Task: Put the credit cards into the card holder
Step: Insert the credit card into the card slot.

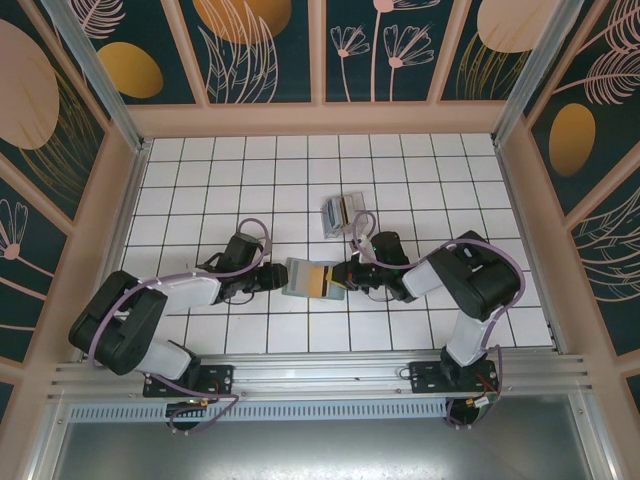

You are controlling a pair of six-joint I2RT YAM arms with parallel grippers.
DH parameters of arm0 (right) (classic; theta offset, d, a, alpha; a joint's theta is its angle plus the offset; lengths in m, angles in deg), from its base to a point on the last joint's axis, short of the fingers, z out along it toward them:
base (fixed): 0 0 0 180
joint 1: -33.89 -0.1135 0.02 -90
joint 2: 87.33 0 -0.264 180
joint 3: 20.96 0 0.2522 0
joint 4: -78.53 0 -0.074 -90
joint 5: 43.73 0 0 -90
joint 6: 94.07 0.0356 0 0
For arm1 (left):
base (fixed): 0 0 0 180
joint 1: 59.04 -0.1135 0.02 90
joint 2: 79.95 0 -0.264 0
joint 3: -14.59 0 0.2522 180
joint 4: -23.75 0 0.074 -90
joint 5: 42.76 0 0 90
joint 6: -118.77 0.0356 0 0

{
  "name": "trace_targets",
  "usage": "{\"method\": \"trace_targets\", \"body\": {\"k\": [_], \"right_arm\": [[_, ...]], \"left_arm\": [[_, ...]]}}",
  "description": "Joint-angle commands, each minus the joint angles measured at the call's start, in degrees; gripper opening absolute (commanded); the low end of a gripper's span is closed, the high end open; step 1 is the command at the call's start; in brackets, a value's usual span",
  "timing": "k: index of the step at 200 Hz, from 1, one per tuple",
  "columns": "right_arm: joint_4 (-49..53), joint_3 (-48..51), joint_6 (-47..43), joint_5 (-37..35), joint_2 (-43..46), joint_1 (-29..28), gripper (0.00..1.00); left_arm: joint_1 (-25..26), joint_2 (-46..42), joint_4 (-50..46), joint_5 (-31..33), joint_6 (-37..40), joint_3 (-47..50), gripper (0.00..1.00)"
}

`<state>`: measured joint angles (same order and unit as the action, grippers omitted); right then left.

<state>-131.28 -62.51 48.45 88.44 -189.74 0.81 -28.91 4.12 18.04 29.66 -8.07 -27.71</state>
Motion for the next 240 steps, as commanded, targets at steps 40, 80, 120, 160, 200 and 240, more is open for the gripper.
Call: {"method": "trace_targets", "body": {"k": [40, 80, 120, 160, 200, 240], "right_arm": [[0.1, -1.3, -5.5, 0.2, -0.7, 0.3, 0.00], [-2.0, -0.3, -4.6, 1.5, 0.5, 1.4, 0.00], [-2.3, -0.8, -4.7, 2.5, 1.0, 1.4, 0.00], [-4.6, -1.4, -3.7, 3.8, -0.9, 1.4, 0.00], [-1.3, -2.9, -5.4, 2.8, -1.9, 1.4, 0.00], [0.1, -3.8, -5.5, 1.9, -5.6, 1.4, 0.00]], "left_arm": [[2.6, 5.2, 3.4, -5.6, -0.2, -1.1, 0.27], [2.7, 4.4, 2.4, -3.4, -0.6, -1.2, 0.22], [2.7, 4.6, 1.9, -2.3, -0.7, -1.0, 0.19], [2.7, 4.9, 1.7, -1.6, -0.9, -1.2, 0.18], [2.6, 3.6, 2.0, -0.7, -1.6, -0.5, 0.17], [2.6, 2.2, 2.3, -0.4, -1.9, 0.2, 0.17]]}}
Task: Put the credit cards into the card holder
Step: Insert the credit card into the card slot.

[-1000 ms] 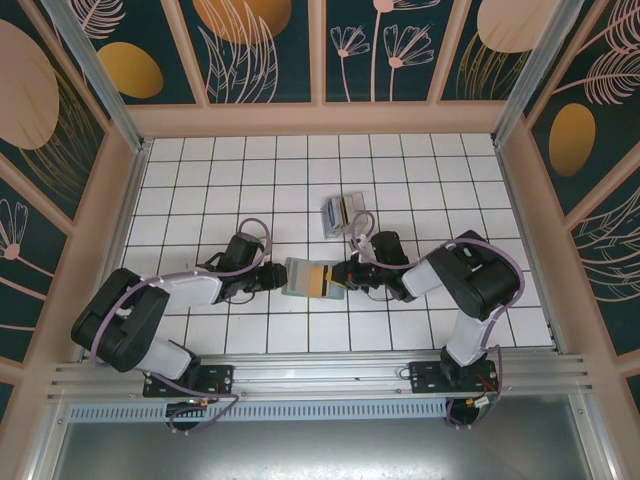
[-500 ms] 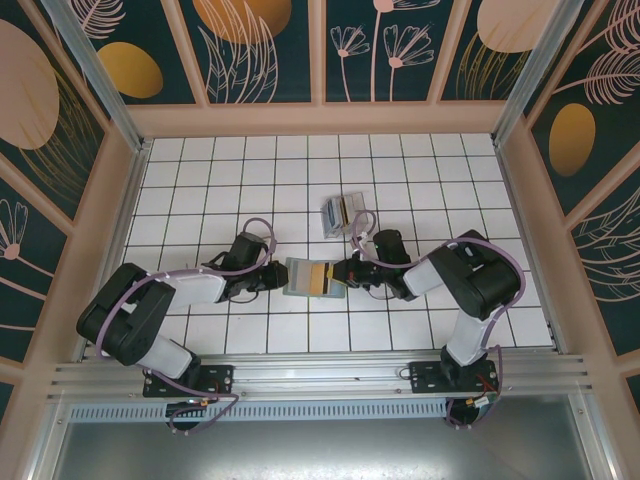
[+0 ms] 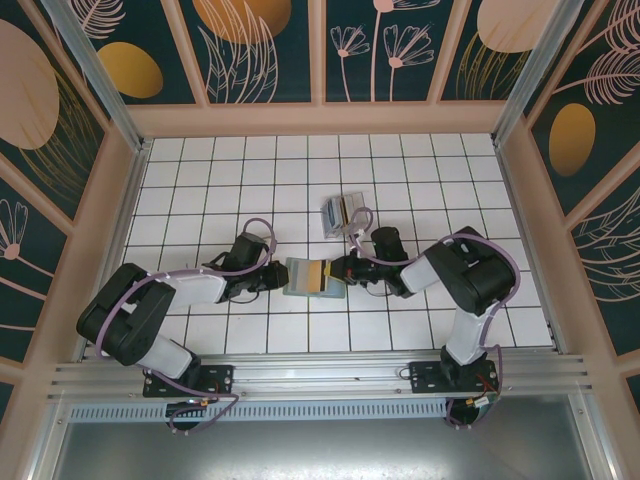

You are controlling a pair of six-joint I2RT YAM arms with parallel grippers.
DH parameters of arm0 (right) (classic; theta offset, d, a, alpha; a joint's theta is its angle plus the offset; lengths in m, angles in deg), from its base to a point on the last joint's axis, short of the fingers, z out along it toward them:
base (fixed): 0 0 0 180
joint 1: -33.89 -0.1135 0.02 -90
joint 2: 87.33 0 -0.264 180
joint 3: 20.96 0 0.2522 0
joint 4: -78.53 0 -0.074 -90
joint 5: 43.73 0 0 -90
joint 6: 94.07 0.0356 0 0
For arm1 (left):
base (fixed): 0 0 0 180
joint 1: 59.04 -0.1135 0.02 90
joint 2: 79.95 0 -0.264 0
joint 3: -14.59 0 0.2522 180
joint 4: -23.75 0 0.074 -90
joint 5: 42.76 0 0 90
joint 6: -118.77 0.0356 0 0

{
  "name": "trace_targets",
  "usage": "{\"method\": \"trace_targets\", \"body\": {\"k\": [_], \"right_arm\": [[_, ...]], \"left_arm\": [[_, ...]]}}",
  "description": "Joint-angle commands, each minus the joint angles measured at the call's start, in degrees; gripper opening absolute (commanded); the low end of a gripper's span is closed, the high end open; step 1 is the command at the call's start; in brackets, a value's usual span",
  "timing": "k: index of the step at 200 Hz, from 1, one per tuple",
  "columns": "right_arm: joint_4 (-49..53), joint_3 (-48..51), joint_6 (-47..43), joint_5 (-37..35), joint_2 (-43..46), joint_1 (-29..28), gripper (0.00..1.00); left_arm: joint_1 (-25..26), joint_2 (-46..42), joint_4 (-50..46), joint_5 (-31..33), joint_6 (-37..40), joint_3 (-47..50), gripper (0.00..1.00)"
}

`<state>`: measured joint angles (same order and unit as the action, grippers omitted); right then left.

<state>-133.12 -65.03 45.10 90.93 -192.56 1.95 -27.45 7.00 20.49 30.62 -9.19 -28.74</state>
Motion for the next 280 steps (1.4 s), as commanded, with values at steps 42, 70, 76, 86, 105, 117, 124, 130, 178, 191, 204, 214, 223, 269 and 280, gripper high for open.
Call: {"method": "trace_targets", "body": {"k": [42, 70, 76, 86, 105, 117, 124, 130, 178, 191, 204, 214, 223, 269, 280], "right_arm": [[0.6, 0.0, -0.9, -1.7, -2.8, 0.2, 0.00], [1.3, 1.5, -1.0, -2.5, -0.2, 0.3, 0.00], [2.1, 1.5, -1.6, -2.7, 0.1, 0.2, 0.00], [3.2, 1.4, -2.2, -2.8, 0.2, 0.3, 0.00], [1.9, 2.6, -0.5, -3.0, 0.5, 0.3, 0.00], [0.4, 3.3, 0.3, -3.4, 0.4, 0.3, 0.00], [0.2, 3.5, 0.7, -3.9, 0.3, 0.3, 0.00], [0.0, 3.7, 1.1, -4.3, 0.1, 0.3, 0.00], [-4.8, 6.0, 5.9, -7.0, 0.2, -1.1, 0.00], [-6.3, 6.4, 7.5, -7.4, 0.2, -1.6, 0.00], [-6.2, 5.8, 7.6, -7.4, -0.4, -2.0, 0.00], [-6.2, 5.2, 7.8, -7.0, -1.1, -2.0, 0.00], [-6.9, 4.9, 8.6, -6.4, -1.6, -2.1, 0.00], [-8.2, 3.1, 9.0, -4.9, -3.7, -3.6, 0.00], [-7.5, 2.5, 8.5, -4.8, -3.8, -4.1, 0.00]], "left_arm": [[1.2, -0.2, 0.4, -1.6, -1.1, 1.9, 0.16], [1.1, 0.2, 0.0, -1.8, -1.2, 1.7, 0.15], [1.2, 0.2, -0.1, -1.4, -1.2, 1.8, 0.15], [1.1, 0.3, -0.4, -0.5, -1.1, 1.8, 0.15], [1.2, 0.8, -0.7, -0.3, -1.3, 1.5, 0.14], [1.2, 0.8, -0.4, -0.3, -1.4, 1.7, 0.14], [1.2, 0.7, -0.2, 0.1, -1.5, 1.9, 0.14], [1.2, 0.8, -0.2, 0.3, -1.5, 2.0, 0.14], [1.2, 0.8, -0.1, 0.6, -1.9, 2.0, 0.13], [1.1, 1.1, 0.2, -0.2, -2.1, 1.9, 0.13], [1.2, 1.0, 0.7, -0.3, -2.2, 2.0, 0.13], [1.2, 0.9, 0.8, 0.0, -2.2, 2.3, 0.13], [1.2, 1.1, 0.8, -0.1, -2.4, 2.3, 0.12], [1.2, 0.8, 0.7, 0.2, -2.5, 2.9, 0.12], [1.2, 0.6, 0.7, -0.1, -2.5, 3.0, 0.12]]}}
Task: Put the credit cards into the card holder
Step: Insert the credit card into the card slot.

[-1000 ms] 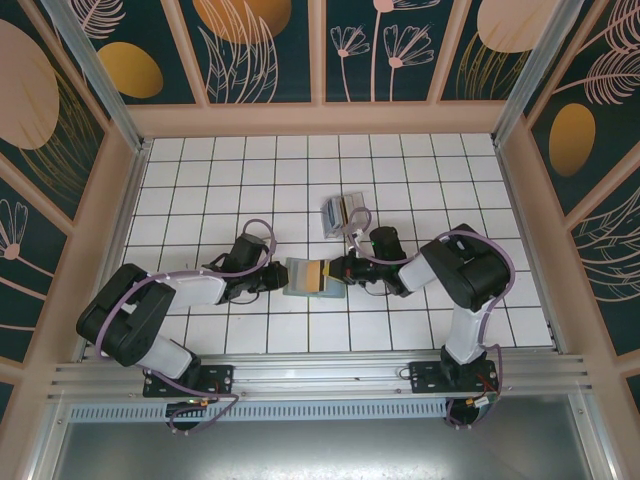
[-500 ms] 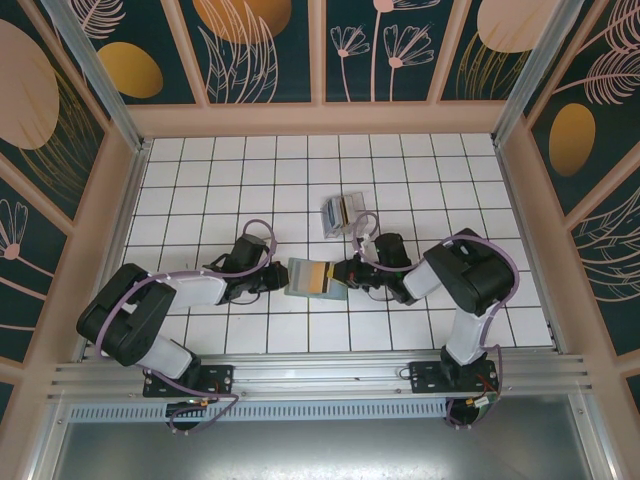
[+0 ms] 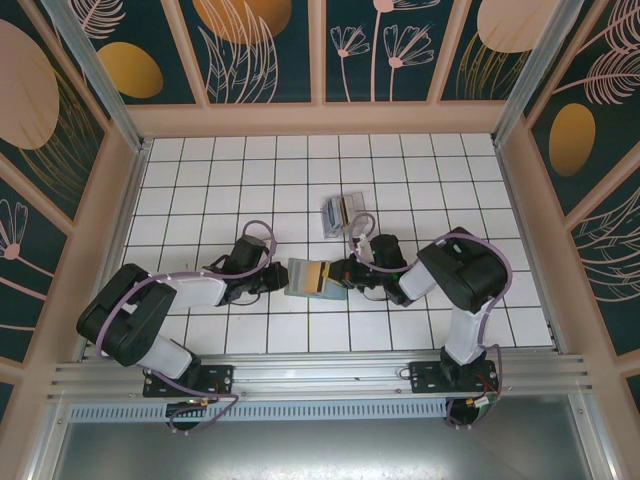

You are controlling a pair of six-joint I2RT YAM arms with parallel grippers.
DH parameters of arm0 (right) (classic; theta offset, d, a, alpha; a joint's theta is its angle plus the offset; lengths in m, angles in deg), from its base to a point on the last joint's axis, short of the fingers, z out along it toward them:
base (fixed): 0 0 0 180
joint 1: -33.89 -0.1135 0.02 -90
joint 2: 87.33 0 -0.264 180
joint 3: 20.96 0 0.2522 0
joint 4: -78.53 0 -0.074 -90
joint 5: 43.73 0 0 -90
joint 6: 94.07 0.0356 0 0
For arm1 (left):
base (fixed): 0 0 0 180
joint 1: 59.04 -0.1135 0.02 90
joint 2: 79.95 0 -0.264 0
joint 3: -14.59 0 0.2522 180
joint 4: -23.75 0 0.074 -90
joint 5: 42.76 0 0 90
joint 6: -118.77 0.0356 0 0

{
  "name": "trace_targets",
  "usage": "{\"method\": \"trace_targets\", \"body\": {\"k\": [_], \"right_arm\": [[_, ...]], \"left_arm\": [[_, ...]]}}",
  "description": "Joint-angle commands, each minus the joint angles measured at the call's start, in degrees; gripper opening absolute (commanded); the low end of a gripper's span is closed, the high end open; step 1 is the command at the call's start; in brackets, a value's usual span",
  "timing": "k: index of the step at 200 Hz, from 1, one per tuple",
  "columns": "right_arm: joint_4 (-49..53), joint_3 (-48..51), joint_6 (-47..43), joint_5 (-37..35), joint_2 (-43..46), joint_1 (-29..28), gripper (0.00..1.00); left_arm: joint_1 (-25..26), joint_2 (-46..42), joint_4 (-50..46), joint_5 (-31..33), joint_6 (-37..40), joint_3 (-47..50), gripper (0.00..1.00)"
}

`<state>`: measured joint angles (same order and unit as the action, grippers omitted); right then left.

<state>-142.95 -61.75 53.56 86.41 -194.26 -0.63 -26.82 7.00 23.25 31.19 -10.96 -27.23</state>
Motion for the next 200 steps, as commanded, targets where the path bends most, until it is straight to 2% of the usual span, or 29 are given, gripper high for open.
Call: {"method": "trace_targets", "body": {"k": [1, 50, 61, 72, 155, 178, 200], "right_arm": [[2.5, -0.8, -0.1, -0.2, -2.0, -1.6, 0.00], [4.9, -2.7, -1.0, -0.3, -3.0, -2.9, 0.00], [6.1, -3.4, -1.3, -0.4, -3.4, -3.0, 0.05], [5.7, -3.5, -0.8, -0.7, -3.6, -3.2, 0.06], [14.3, -11.4, -1.2, -8.6, -5.3, -7.7, 0.02], [15.3, -12.5, -1.2, -9.0, -6.1, -8.1, 0.10], [18.6, -13.0, -2.3, -10.2, -5.2, -8.3, 0.12]], "left_arm": [[0.6, 0.6, -2.1, -0.6, -0.7, 1.4, 0.12], [0.6, 0.3, -2.2, 0.1, -0.9, 1.5, 0.11], [0.6, 0.2, -2.1, 0.4, -0.9, 1.7, 0.11], [0.5, 0.3, -2.1, 0.1, -1.1, 1.7, 0.11], [0.5, -1.4, -1.7, -0.6, -1.4, 2.3, 0.10], [0.5, -1.8, -1.6, -0.6, -1.3, 2.8, 0.10], [0.6, -2.1, -1.7, 0.2, -1.8, 3.2, 0.11]]}}
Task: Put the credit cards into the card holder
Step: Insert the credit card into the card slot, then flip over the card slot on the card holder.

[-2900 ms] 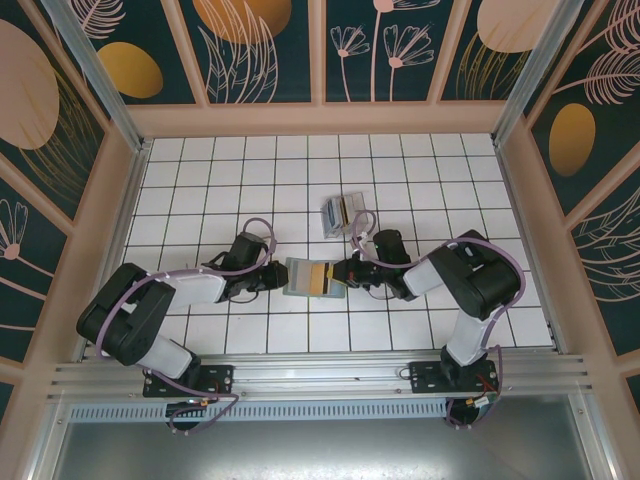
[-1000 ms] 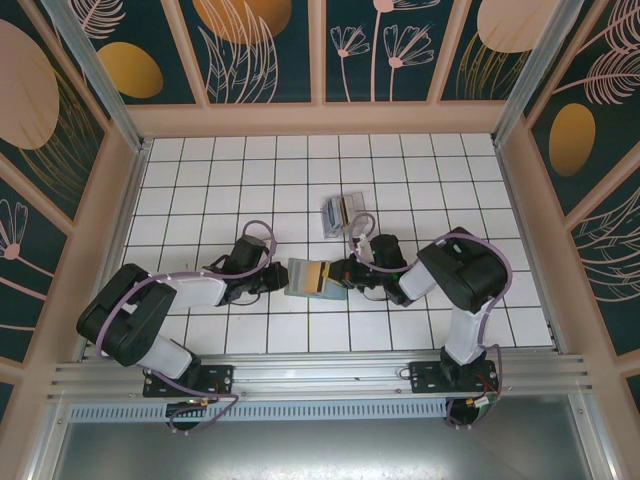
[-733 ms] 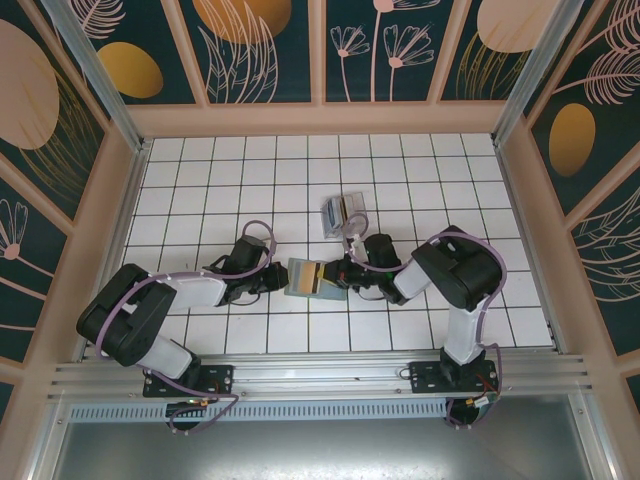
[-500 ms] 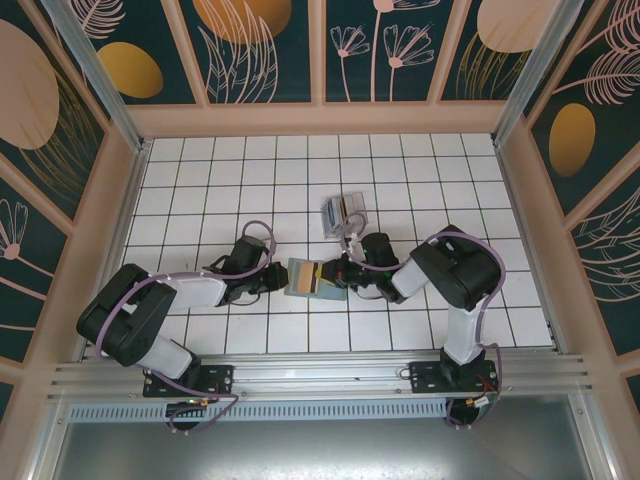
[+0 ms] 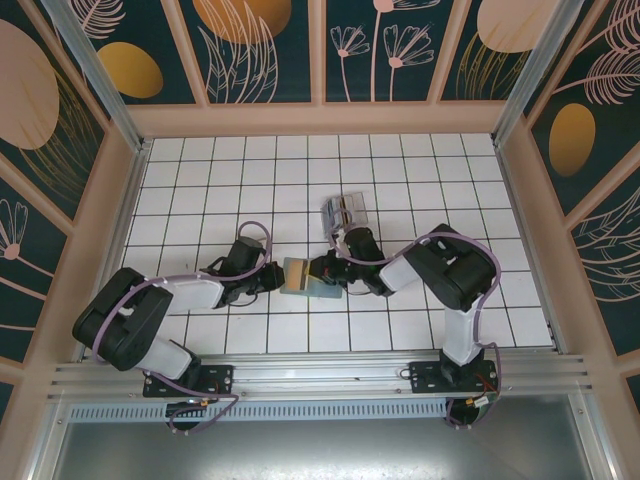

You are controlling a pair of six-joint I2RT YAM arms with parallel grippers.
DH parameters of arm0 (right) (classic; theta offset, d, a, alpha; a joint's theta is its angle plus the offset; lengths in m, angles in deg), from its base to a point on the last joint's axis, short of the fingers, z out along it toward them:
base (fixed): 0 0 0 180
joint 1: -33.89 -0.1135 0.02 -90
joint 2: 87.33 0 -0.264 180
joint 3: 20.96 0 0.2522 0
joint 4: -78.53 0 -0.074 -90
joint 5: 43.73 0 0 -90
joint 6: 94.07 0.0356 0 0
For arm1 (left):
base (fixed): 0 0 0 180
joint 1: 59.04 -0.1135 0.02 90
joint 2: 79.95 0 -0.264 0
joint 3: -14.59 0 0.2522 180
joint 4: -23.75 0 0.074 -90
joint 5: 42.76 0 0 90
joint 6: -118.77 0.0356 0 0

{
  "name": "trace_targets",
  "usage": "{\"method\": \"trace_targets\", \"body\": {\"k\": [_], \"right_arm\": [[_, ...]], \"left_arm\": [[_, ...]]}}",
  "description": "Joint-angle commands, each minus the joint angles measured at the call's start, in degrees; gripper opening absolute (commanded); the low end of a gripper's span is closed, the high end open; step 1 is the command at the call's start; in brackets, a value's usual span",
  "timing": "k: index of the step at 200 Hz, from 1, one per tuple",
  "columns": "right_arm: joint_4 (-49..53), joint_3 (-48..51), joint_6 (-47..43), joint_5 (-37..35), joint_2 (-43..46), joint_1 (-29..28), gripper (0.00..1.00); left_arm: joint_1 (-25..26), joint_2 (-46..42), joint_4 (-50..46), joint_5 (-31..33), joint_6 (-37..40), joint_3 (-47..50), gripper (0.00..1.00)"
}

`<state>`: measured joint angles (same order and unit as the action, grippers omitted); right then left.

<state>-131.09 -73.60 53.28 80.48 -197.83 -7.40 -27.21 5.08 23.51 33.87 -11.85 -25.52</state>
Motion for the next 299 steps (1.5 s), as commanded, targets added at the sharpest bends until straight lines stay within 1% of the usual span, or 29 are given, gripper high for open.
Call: {"method": "trace_targets", "body": {"k": [1, 20, 37, 60, 96, 127, 152, 169, 175, 182, 193, 223, 249, 262, 280, 299], "right_arm": [[7.0, -1.1, -2.1, -4.4, -1.6, -1.5, 0.13], [14.1, -1.6, -5.3, -9.2, 1.7, -2.1, 0.19], [20.0, -2.5, -8.1, -12.5, 4.6, -2.5, 0.23], [25.2, -3.8, -9.7, -14.9, 7.9, -2.8, 0.26], [33.5, -6.9, -12.9, -20.1, 10.8, -3.3, 0.32], [36.4, -6.4, -13.8, -22.3, 13.3, -3.4, 0.33], [36.3, -5.6, -13.8, -19.8, 13.6, -3.8, 0.31], [37.2, -5.3, -13.8, -20.8, 14.0, -4.6, 0.29], [37.8, -5.3, -13.7, -21.7, 14.4, -4.8, 0.31], [38.3, -5.0, -13.7, -22.4, 15.1, -4.9, 0.37], [38.3, -4.1, -13.9, -22.7, 16.9, -5.0, 0.42], [40.4, -2.4, -14.9, -23.6, 22.3, -4.9, 0.43], [42.6, -1.4, -14.6, -24.7, 25.1, -5.0, 0.43], [42.2, -0.1, -13.6, -24.6, 25.4, -4.9, 0.43], [40.6, 1.2, -12.7, -23.6, 24.7, -5.1, 0.49], [39.5, 2.1, -12.5, -23.8, 23.6, -5.2, 0.49]], "left_arm": [[0.9, -0.1, -2.0, -2.5, -0.9, 1.6, 0.11], [0.9, -0.3, -3.3, -1.0, -1.3, 1.5, 0.11], [0.9, -0.1, -5.1, 1.0, -0.8, 1.1, 0.11], [0.9, 0.0, -4.7, -0.8, -0.8, 0.8, 0.11], [0.9, 0.1, -3.4, -1.2, -1.1, 1.3, 0.12], [0.9, 0.0, -2.3, -1.5, -1.2, 2.0, 0.14], [0.9, 0.0, -1.6, -2.1, -1.4, 2.5, 0.16], [0.9, 0.3, -2.5, -1.8, -0.7, 2.1, 0.16], [0.9, 0.3, -2.7, -1.7, -0.7, 2.1, 0.16], [0.9, 0.0, -2.6, -1.8, -0.9, 2.3, 0.16], [0.9, -0.3, -1.8, -1.9, -1.0, 2.7, 0.16], [0.9, -0.1, -3.2, -1.5, -0.1, 1.9, 0.17], [0.9, 0.2, -2.8, -1.3, 0.1, 2.0, 0.17], [0.9, 0.6, -3.0, -1.6, 0.1, 1.7, 0.17], [0.9, 0.7, -1.5, -1.9, -0.6, 2.2, 0.17], [0.9, 1.8, -1.8, -2.2, -0.3, 1.5, 0.17]]}}
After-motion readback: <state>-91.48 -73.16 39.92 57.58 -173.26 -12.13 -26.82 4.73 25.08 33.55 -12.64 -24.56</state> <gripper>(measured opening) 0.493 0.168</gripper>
